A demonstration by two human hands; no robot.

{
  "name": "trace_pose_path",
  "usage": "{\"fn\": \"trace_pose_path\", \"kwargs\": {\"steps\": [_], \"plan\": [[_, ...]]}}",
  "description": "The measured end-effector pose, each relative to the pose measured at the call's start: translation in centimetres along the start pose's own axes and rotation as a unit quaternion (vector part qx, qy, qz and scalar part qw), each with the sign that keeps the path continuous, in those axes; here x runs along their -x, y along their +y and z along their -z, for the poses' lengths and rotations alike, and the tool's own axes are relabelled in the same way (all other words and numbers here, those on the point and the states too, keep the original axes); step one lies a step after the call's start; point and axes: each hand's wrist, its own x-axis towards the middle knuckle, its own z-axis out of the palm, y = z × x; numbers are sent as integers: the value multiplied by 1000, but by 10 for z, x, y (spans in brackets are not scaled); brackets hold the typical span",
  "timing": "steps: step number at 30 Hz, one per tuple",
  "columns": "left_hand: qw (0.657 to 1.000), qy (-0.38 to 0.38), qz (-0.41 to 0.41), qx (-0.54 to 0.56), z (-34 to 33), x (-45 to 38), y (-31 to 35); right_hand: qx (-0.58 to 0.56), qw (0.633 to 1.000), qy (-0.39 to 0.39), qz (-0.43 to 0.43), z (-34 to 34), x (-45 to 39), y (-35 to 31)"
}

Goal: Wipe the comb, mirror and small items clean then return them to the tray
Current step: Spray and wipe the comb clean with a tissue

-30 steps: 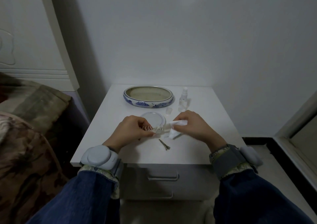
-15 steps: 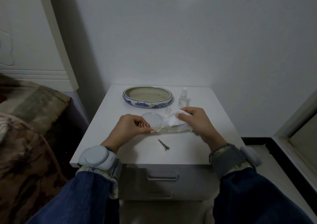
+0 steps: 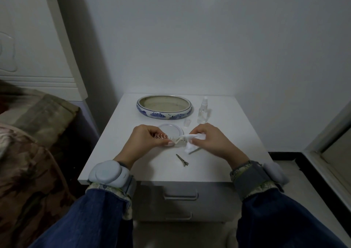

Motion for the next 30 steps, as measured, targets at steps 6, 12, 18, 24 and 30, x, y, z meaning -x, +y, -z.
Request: {"fn": "trace_pose_path", "kwargs": {"steps": [6, 12, 18, 24, 30], "plan": [[1000, 4, 6, 11, -1, 0, 3, 8, 1000, -5, 13, -1, 1, -1], [1000, 4, 1, 20, -1, 1, 3, -30, 999, 22, -20, -7, -2, 4], [1000, 5, 6, 15, 0, 0, 1, -145, 984, 103, -26, 3, -3, 1], [999, 15, 8, 36, 3, 0, 2, -96, 995, 32, -8, 10, 0, 0], [999, 12, 15, 45, 2, 0, 2, -36, 999, 22, -16, 3, -4, 10]]}}
